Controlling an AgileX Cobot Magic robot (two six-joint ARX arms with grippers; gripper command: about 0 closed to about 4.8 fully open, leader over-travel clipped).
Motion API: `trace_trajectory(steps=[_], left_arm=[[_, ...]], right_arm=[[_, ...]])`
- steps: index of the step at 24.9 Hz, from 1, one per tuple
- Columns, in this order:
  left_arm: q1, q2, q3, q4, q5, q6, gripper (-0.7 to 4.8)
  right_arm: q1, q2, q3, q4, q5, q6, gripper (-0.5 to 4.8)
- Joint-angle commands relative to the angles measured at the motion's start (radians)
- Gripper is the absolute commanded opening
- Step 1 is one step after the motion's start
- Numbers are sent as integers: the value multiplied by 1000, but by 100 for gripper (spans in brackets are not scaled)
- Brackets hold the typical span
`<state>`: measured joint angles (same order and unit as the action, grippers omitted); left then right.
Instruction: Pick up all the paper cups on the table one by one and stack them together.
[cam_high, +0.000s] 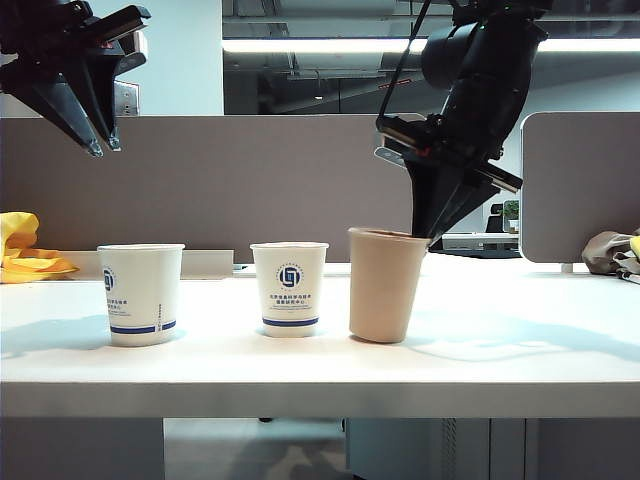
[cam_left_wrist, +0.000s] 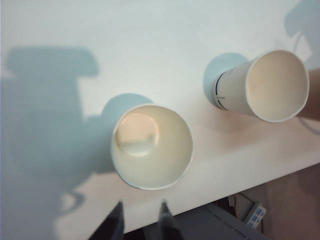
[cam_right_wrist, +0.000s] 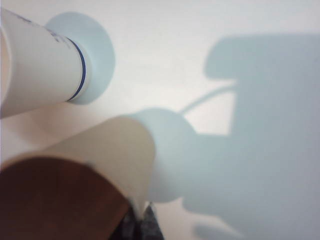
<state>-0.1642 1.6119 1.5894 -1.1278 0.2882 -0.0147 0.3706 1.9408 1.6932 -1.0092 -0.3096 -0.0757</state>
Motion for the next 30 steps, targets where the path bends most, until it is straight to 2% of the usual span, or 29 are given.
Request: trace_trajectory(steps=[1,8,11,16,21,30], left_arm=[[0,-4,3,-11,7,7,94],[0,-4,3,-11,7,7,94],[0,-4,3,-10,7,7,94],[0,-4,3,-8,8,7,94],[0,-4,3,-8,8,6,94],[0,-4,3,-5,8,3,94]], right_arm=[[0,-1,6,18,-5,1,7],[0,0,19,-5,-7,0,7],[0,0,88,-44,-3,-2,6],[0,0,326,-158,-3,-2,-2],[2,0,434,-209,-9,-1,-2],[116,24,466,-159,-11,1,-1]])
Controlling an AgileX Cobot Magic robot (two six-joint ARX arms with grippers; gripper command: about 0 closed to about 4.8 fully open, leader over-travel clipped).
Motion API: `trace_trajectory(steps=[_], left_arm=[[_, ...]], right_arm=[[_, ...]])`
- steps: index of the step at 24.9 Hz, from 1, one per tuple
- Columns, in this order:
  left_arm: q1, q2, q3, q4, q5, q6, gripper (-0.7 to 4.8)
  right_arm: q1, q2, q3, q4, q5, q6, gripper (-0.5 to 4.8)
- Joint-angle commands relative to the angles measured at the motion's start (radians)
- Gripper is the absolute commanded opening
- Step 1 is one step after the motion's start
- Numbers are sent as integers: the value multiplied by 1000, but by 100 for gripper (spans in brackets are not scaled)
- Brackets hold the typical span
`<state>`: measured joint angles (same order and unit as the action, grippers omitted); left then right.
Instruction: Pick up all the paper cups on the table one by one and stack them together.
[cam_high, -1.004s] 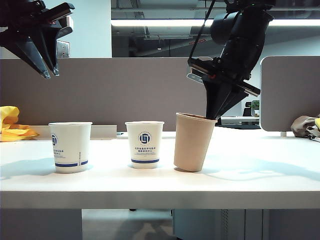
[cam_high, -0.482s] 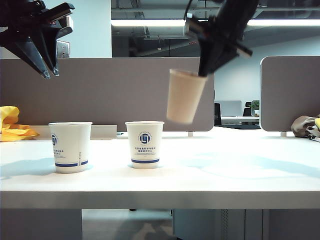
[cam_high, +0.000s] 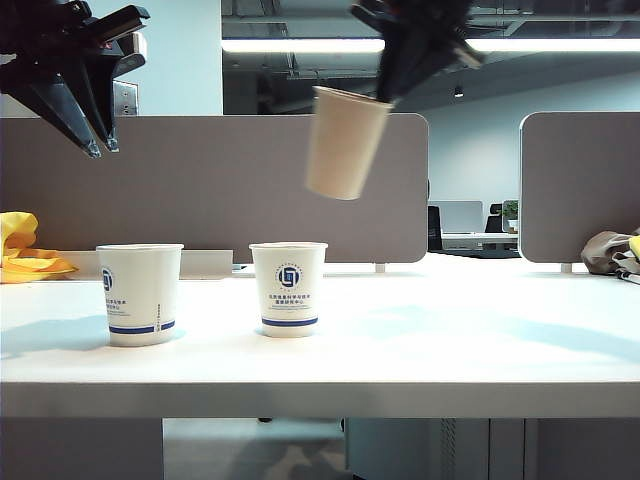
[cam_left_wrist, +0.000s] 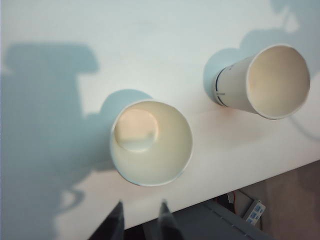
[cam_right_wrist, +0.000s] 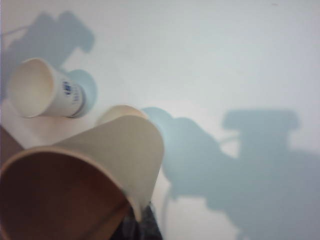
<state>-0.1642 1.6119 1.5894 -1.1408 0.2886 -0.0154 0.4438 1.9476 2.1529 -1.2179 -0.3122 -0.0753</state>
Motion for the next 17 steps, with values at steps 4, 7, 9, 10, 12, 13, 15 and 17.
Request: trace_trajectory(steps=[4,7,9,10,12,13,15,17], left_arm=[[0,-4,2,4,8,4,94],[0,-4,2,5,8,4,94],[0,-4,2,4,8,4,94],[0,-4,2,4,8,4,94],[0,-4,2,5,8,4,94],[0,-4,2,4,7,4,94],[0,-4,2,4,8,4,94],[0,-4,2,3,8,4,94]], right_arm=[[76,59,8,44,4,0,-1],[75,72,8,51,23,-5,-2],[74,84,8,60,21,-4,-1],[74,87,8,60,22,-4,-1],[74,99,8,63,21,-4,-1],[74,108,8,65,21,-4,-1],[74,120,8,64,21,-4,-1],[75,134,8,65,21,-4,-1]])
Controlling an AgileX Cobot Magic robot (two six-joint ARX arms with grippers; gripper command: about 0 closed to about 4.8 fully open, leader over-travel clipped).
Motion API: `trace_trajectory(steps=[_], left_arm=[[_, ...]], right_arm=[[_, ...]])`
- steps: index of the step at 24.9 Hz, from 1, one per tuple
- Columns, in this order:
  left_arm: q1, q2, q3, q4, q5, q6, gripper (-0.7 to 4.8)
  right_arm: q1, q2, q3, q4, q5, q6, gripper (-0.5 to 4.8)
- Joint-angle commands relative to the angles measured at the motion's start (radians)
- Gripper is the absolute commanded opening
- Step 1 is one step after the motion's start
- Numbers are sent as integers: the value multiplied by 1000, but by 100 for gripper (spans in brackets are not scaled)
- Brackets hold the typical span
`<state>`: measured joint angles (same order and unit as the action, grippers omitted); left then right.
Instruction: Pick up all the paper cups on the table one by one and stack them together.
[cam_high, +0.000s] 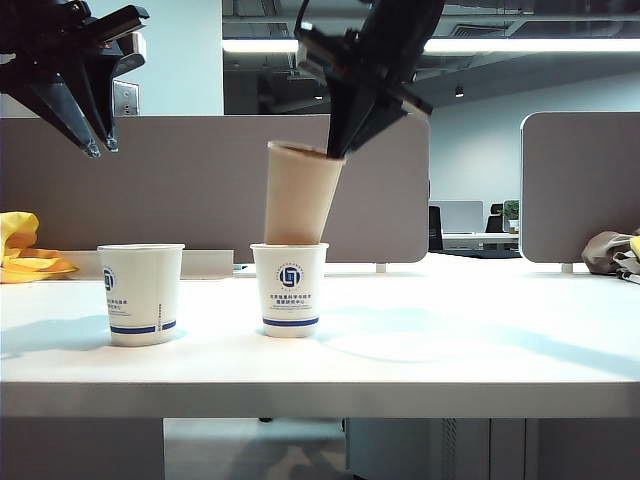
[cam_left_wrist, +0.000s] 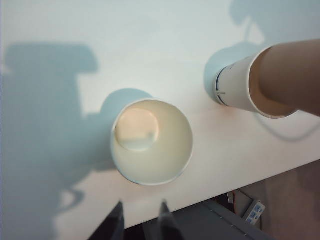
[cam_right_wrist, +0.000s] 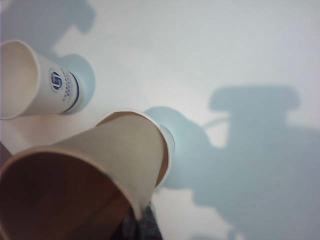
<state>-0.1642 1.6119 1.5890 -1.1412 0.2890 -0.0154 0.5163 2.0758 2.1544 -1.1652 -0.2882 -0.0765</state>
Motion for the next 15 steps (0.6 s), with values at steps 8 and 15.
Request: trace_trajectory(steps=[8,15], left_arm=[[0,-4,3,6,7,4,94],[0,1,2,14,39,3,93]], right_arm=[[2,54,6,23,-4,-3,0],[3,78,6,18,-7,-2,116]])
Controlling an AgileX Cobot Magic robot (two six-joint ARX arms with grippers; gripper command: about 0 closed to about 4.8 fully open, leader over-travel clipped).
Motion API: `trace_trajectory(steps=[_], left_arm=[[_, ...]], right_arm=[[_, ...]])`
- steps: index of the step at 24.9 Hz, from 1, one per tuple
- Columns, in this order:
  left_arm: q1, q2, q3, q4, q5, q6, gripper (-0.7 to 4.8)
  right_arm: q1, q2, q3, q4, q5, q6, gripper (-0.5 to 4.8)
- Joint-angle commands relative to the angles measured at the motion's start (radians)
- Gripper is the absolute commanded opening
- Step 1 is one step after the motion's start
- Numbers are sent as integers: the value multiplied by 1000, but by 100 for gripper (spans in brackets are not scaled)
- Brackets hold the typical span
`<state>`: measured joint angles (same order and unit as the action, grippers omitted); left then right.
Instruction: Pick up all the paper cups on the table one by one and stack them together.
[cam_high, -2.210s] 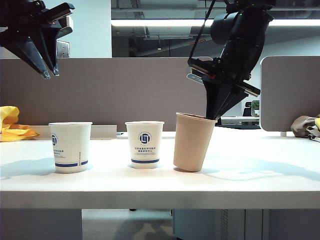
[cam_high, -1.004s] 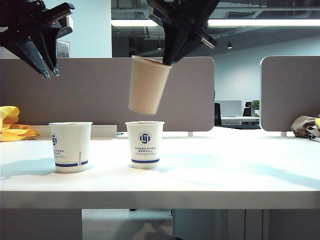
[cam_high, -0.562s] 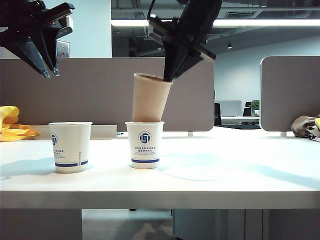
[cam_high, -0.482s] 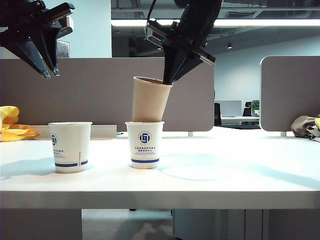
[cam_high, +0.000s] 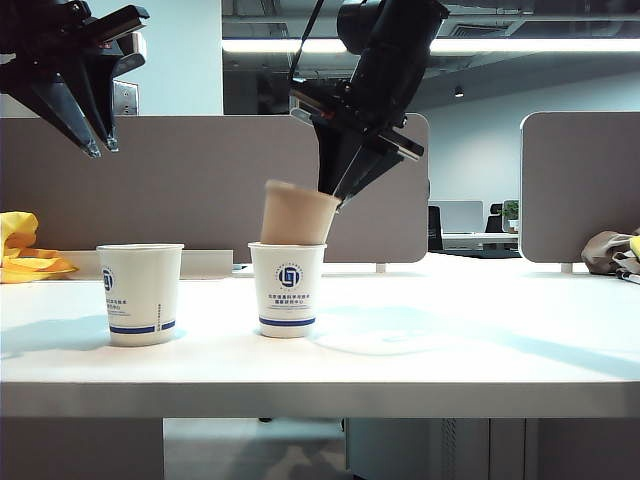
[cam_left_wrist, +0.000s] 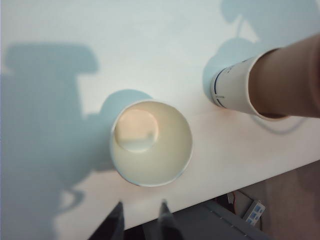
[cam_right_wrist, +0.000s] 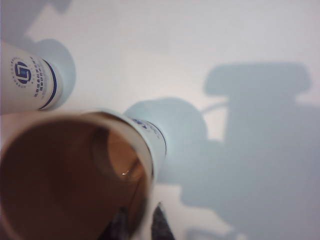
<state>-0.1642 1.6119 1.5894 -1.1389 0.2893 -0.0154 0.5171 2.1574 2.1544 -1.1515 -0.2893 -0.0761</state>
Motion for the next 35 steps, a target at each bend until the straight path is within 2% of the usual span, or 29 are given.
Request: trace_trajectory(steps=[1,10,17,23,30,35], left_arm=[[0,5,2,13,42,3,93],[0,22,-15,11,48,0,93],[0,57,-57,15,47,-3,93],[0,104,-61,21,29,-3,93],[0,145,-61,26,16,-3,93],[0,150,-61,35,-46,-3,94]], right_arm=[[2,-4,6,4,-5,-3,127],[2,-8,62,-59,-47,-2,127],[2,-8,299,-105,-1,-2,127],[3,-8,402,-163,0,-2,127],[3,-14,407,-172,-2,-2,127],[3,-14,406,-166,-3,-2,127]])
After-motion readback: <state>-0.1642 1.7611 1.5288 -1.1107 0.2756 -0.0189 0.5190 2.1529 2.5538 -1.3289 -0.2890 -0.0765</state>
